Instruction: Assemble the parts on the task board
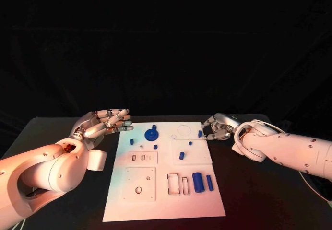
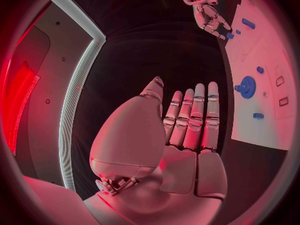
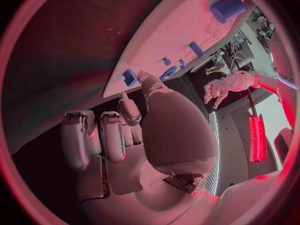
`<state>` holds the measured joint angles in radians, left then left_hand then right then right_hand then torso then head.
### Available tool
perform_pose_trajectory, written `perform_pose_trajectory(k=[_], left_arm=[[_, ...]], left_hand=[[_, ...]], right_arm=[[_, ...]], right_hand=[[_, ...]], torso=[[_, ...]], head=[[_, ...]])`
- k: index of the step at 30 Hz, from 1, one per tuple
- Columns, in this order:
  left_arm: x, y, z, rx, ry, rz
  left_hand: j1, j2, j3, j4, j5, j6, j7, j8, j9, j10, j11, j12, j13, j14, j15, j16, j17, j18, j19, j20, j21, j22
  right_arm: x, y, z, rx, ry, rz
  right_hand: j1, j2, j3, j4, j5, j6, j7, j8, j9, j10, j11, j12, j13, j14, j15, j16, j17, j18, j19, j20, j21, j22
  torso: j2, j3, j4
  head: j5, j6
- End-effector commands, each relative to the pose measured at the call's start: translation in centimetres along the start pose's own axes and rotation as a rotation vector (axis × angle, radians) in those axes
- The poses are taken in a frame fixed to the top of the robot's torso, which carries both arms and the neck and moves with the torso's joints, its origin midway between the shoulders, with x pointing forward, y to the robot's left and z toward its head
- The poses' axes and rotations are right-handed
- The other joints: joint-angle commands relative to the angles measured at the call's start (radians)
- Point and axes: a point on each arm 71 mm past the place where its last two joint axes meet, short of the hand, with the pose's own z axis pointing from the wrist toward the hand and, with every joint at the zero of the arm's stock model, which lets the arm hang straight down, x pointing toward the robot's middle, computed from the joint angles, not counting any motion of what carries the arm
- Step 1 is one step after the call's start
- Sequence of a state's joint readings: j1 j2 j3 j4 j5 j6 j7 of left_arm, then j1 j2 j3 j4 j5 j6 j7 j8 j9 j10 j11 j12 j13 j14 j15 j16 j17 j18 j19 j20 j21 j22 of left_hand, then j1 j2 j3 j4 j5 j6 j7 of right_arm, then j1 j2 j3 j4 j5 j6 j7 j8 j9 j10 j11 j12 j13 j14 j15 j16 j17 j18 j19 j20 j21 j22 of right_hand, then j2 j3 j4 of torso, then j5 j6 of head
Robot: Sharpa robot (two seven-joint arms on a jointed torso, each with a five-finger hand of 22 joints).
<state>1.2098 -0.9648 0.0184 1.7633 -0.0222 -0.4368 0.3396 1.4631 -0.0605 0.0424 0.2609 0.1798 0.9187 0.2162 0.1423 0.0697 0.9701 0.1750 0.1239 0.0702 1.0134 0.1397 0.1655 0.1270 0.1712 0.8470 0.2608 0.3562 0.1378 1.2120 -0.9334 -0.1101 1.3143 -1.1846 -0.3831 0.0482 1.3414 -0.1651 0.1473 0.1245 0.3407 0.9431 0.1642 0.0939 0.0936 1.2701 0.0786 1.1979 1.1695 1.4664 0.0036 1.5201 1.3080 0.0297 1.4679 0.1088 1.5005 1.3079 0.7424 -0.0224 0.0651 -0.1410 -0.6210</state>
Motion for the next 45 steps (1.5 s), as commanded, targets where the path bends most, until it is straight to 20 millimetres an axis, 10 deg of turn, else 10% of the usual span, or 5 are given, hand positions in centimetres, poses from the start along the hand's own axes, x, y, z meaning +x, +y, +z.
perform_pose_trajectory(k=[1, 28, 40, 45], left_arm=[[0.2, -0.1, 0.0, 0.008, 0.020, -0.003], [0.1, -0.1, 0.0, 0.003, 0.019, -0.002], [0.1, -0.1, 0.0, 0.000, 0.020, -0.002], [0.1, -0.1, 0.0, -0.001, 0.019, -0.002]], left_hand=[[0.009, 0.000, -0.005, 0.002, -0.005, 0.000, 0.004, -0.006, -0.001, 0.002, 0.003, -0.004, -0.002, 0.003, 0.001, -0.005, 0.001, 0.013, 0.006, 0.001, 0.006, 0.000], [0.010, 0.001, -0.005, 0.002, -0.005, 0.001, 0.004, -0.007, -0.001, 0.003, 0.003, -0.004, -0.001, 0.004, 0.001, -0.006, 0.002, 0.013, 0.005, 0.001, 0.006, -0.001], [0.010, 0.001, -0.005, 0.002, -0.005, 0.001, 0.004, -0.007, -0.001, 0.003, 0.003, -0.004, -0.001, 0.004, 0.001, -0.006, 0.002, 0.013, 0.005, 0.001, 0.006, -0.001], [0.010, 0.001, -0.005, 0.002, -0.005, 0.001, 0.004, -0.007, -0.001, 0.003, 0.003, -0.004, -0.001, 0.004, 0.001, -0.006, 0.002, 0.013, 0.005, 0.001, 0.006, -0.001]], right_arm=[[0.6, -0.1, 0.1, 0.010, 0.029, -0.003], [1.7, 0.4, 1.1, 0.011, 0.013, 0.013], [1.4, 0.5, 1.1, 0.003, -0.026, 0.022], [1.1, 1.0, 1.0, -0.010, -0.077, 0.057]], right_hand=[[-0.004, -0.002, -0.008, 0.002, 0.009, -0.003, -0.002, -0.006, -0.001, -0.003, -0.002, -0.004, 0.002, 0.075, 0.000, -0.005, 0.144, -0.005, 0.035, 0.003, -0.002, 0.189], [0.027, 0.064, 0.023, -0.004, -0.007, 0.079, -0.023, 0.033, 0.010, 0.038, -0.022, 0.038, 0.041, 0.080, -0.015, 0.001, 0.158, -0.011, 0.052, -0.008, 0.014, 0.208], [0.074, 0.111, 0.089, -0.042, -0.109, 0.157, -0.060, 0.090, 0.036, 0.058, -0.056, 0.048, 0.055, 0.083, -0.048, 0.005, 0.169, 0.029, -0.035, -0.042, -0.119, 0.083], [0.063, 0.124, 0.125, -0.052, -0.081, 0.161, -0.069, 0.110, 0.050, 0.078, -0.067, 0.064, 0.073, 0.085, -0.058, 0.009, 0.176, 0.048, -0.058, -0.056, -0.204, 0.005]], torso=[[0.000, 0.0006, -0.0018], [-0.001, 0.0006, -0.0004], [-0.001, 0.0008, -0.0001], [-0.001, 0.0006, 0.0003]], head=[[0.002, -0.001], [0.004, -0.007], [0.001, -0.007], [0.001, -0.009]])
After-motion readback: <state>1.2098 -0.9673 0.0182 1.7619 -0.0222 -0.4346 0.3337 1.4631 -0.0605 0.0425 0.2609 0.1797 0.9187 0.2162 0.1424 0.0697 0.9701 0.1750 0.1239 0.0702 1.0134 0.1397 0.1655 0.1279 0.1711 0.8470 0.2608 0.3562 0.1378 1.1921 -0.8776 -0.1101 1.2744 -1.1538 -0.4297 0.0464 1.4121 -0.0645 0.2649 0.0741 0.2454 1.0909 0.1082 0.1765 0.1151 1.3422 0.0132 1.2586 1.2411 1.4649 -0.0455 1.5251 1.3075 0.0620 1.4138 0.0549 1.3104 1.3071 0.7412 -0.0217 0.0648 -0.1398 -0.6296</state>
